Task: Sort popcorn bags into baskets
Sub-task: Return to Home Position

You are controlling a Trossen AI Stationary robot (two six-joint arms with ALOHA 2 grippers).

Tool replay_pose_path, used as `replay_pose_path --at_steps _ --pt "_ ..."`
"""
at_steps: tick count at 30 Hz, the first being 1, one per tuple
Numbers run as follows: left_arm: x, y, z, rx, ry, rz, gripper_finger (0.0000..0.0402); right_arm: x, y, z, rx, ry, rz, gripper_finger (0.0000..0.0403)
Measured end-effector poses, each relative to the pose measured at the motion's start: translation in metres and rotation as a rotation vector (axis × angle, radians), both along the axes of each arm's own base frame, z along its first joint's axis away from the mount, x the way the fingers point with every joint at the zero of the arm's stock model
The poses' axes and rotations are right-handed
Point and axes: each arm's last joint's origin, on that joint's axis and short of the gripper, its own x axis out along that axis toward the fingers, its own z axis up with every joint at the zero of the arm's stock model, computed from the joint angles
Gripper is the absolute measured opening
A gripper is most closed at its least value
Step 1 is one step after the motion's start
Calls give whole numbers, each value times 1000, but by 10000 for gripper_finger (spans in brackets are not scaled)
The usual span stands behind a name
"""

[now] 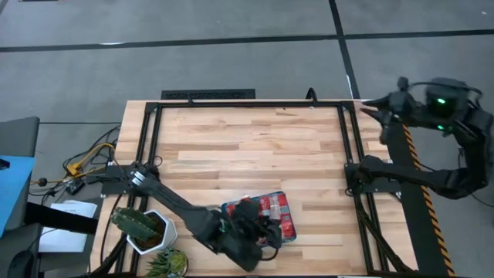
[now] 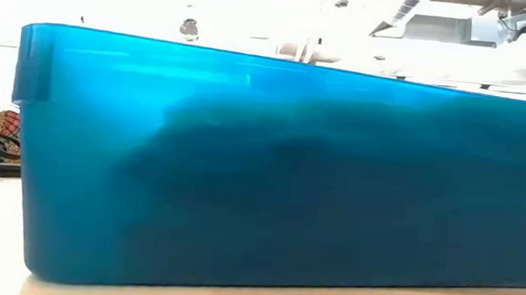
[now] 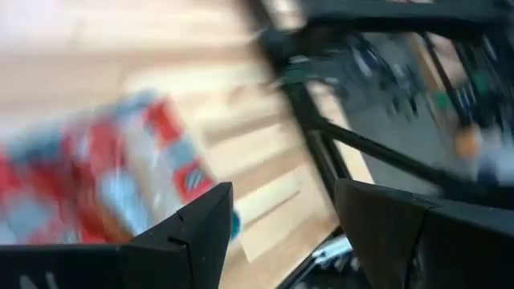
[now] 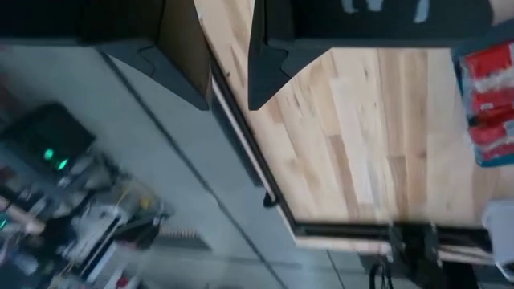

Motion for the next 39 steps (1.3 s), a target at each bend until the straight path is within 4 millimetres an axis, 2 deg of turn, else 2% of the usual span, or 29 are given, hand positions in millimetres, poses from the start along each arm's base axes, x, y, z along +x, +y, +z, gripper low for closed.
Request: replay_pose_path --at_steps 5,7,9,13,15,17,19,22,26,30,32,35,38,39 --pt "-24 24 65 356 106 -234 206 -25 19 -4 -20 -31 -11 107" --pt "-40 37 86 455 140 -226 206 -32 24 -4 -13 -95 -31 107" --pt "-64 51 104 565 173 -156 206 -35 26 -2 0 -168 -39 107" --pt "-130 86 132 719 283 -16 206 -23 19 -5 102 -279 31 107" --pt "-165 102 137 754 314 45 206 -9 13 -10 164 -317 108 108" --pt "-193 114 138 750 286 76 206 11 4 -17 225 -363 189 108" --pt "-219 125 134 790 281 36 206 32 -5 -28 285 -403 255 108" --pt "-260 146 121 726 202 -6 206 57 -16 -50 375 -450 297 108" --pt "-310 170 82 644 85 -99 206 80 -22 -74 436 -547 342 108" --pt "-353 208 33 539 -42 -160 206 95 -25 -95 453 -623 334 108" --pt "-369 226 8 468 -111 -203 206 99 -24 -106 462 -645 311 108" --pt "-382 241 -25 397 -202 -310 206 107 -20 -122 477 -669 317 108" --pt "-392 256 -49 346 -311 -389 206 113 -18 -140 490 -717 286 108" --pt "-391 254 -53 375 -303 -408 206 115 -17 -145 490 -732 268 108"
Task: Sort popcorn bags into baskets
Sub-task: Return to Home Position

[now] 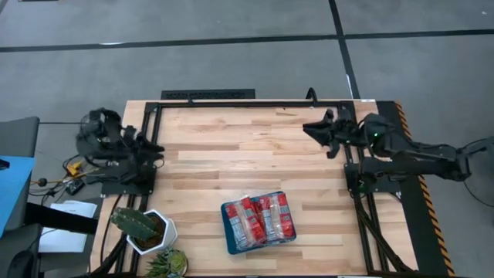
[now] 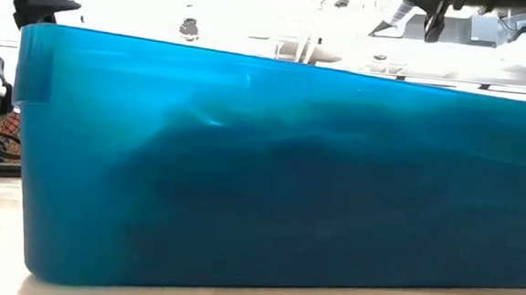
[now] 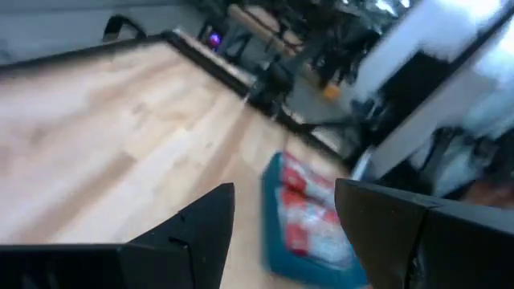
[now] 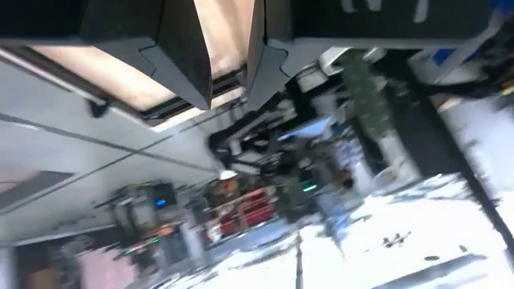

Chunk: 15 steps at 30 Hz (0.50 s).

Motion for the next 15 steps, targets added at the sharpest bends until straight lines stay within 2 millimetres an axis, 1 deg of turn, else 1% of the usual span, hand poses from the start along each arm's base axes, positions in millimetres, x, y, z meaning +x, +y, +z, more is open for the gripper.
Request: replay_pose_path --at_steps 2,4,9,10,12,15 --pt "0 0 2 92 39 9 206 1 1 -11 18 -19 -42 108" --pt "-3 5 5 89 47 -22 206 0 2 -15 32 -39 -66 108" --pt "-6 12 6 119 34 -17 206 -7 9 -29 22 -53 -50 108" --pt "-5 9 6 120 32 -19 206 -7 10 -34 27 -47 -51 108" --pt "0 0 -6 164 49 -27 206 -7 13 -47 39 -51 -53 108" --pt "10 -19 -23 137 29 -28 206 -6 20 -67 59 -91 -42 108"
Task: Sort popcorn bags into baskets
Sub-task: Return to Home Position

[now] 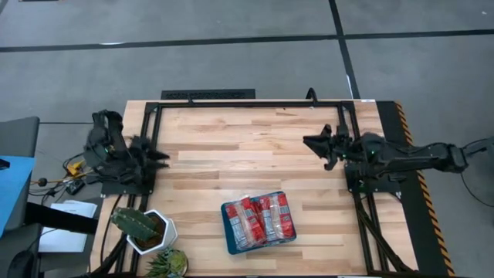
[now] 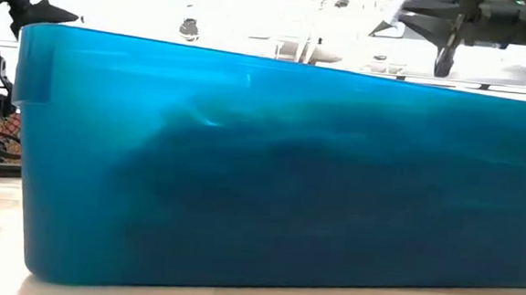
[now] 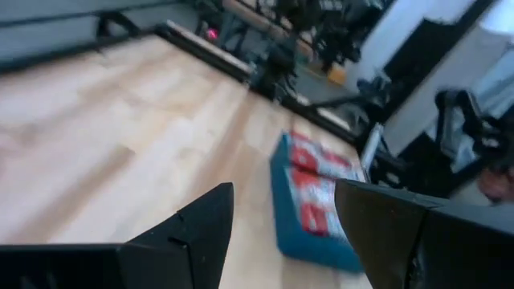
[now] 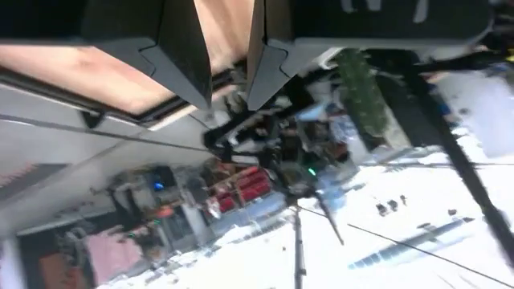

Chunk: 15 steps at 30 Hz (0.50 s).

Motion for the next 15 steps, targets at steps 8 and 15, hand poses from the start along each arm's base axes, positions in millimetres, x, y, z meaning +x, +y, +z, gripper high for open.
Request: replay_pose_path --at_steps 8,15 --pt "20 -41 -66 36 38 -109 206 -3 18 -42 19 3 44 108" --pt "26 -45 -85 38 40 59 206 0 32 -73 120 218 48 108"
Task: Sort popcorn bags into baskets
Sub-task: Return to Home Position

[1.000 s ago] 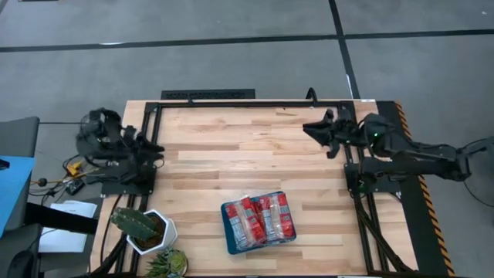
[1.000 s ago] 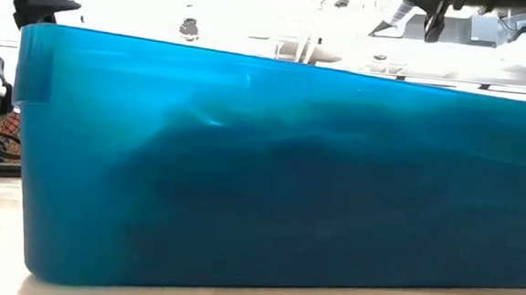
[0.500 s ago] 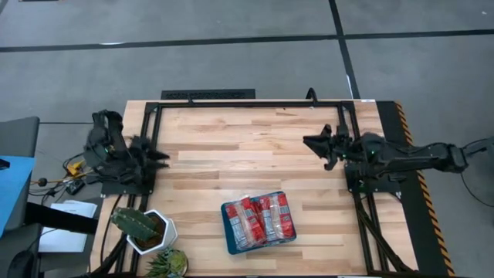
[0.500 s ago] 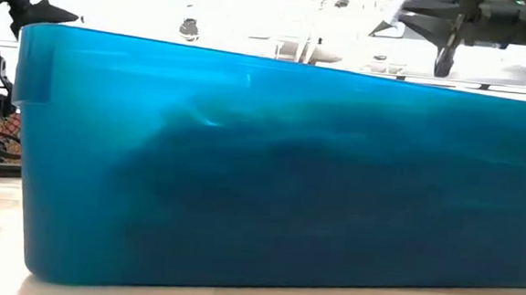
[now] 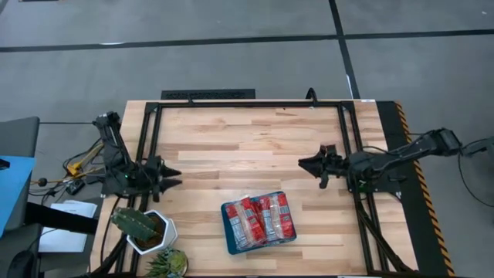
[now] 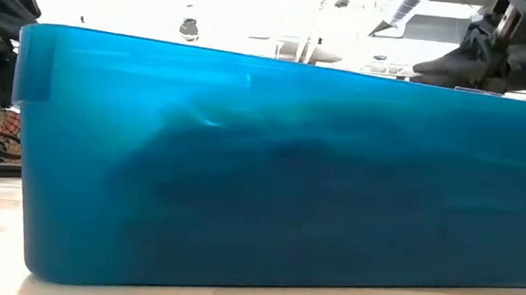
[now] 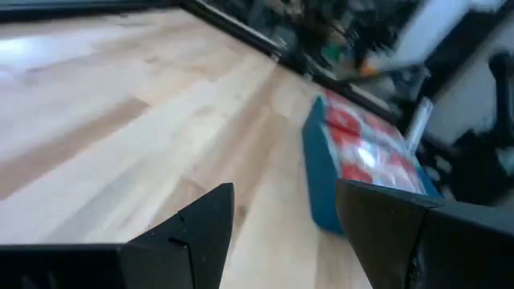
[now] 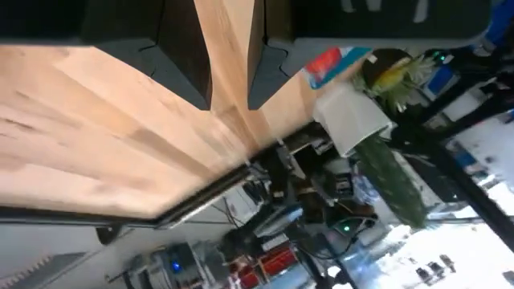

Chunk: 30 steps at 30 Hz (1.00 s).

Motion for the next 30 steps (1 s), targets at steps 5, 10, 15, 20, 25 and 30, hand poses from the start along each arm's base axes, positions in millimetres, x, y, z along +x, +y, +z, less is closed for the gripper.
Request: replay_pose_path --at_steps 5,10,15,20,25,30 --pt "1 -4 -2 -128 30 -86 206 3 14 8 -68 -92 94 108" --pt "2 -9 18 -136 -83 -179 206 -1 28 22 -201 -225 176 108" --pt "-4 -14 62 175 -521 -544 206 -4 34 23 -222 -231 206 108" --pt "-7 -15 63 408 -678 -688 206 -4 35 22 -225 -227 207 108" --pt "0 -11 57 363 -564 -637 206 -2 32 19 -237 -195 186 108" --pt "10 -10 29 292 -401 -620 206 -1 31 13 -236 -133 189 108"
